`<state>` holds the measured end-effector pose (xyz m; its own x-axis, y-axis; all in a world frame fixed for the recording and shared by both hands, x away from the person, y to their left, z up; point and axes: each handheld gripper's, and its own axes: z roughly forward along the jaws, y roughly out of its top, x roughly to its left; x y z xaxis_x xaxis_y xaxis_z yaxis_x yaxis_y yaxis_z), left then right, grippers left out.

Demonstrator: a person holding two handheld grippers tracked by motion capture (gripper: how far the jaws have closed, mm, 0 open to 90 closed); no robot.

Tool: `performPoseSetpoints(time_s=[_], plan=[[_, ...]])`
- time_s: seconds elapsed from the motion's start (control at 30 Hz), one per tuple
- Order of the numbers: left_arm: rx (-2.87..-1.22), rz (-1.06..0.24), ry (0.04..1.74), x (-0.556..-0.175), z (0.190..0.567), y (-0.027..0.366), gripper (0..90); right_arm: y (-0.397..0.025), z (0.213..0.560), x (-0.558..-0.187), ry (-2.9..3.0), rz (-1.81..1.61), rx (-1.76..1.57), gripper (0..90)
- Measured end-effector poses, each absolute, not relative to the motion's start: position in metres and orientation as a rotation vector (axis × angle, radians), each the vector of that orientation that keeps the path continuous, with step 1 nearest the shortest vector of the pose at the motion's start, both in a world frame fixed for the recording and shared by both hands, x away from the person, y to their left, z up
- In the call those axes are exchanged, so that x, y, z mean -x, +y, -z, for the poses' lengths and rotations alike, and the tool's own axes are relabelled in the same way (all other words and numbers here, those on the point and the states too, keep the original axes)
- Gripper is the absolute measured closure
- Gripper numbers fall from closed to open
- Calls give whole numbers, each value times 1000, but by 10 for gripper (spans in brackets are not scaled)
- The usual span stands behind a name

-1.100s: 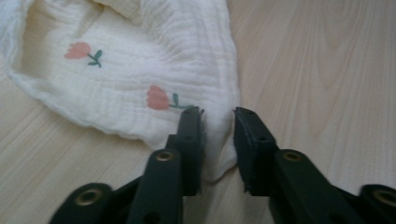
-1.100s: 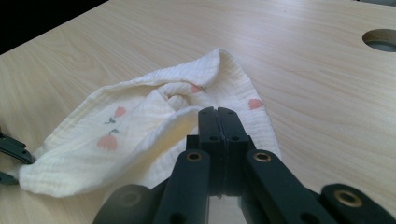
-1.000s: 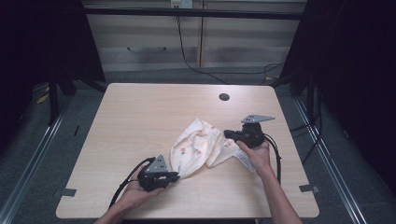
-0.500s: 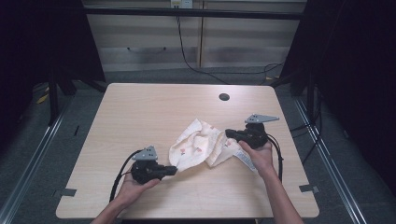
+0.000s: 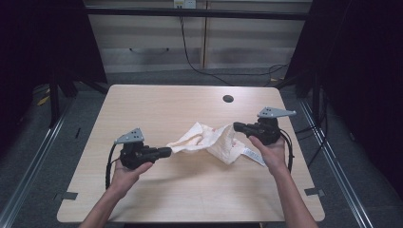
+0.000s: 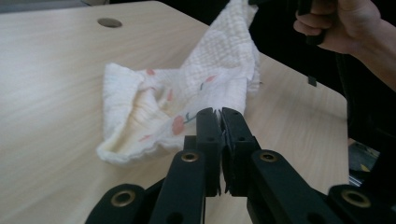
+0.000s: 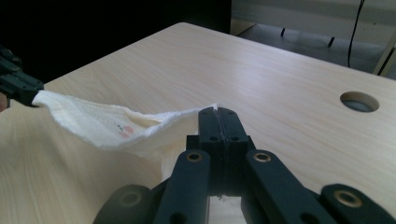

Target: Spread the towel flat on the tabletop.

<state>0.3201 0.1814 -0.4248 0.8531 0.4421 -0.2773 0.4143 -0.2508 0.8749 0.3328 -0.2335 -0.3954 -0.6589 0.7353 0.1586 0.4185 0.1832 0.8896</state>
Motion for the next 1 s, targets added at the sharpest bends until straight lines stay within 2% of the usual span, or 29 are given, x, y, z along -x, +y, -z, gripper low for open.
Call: performPoseSetpoints(time_s=[0.4,0.8,1.0], plan=[[-1800,-147,666,-361,363,197,872,-241,357,-351,2060,-1538,-1075,900],[-1716,-213,749,-421,311,201,878,-226,295,-401,1984,-1554,-1038,900],[-1678,-227,788,-444,296,203,882,-220,281,-422,1974,-1534,-1058,900]])
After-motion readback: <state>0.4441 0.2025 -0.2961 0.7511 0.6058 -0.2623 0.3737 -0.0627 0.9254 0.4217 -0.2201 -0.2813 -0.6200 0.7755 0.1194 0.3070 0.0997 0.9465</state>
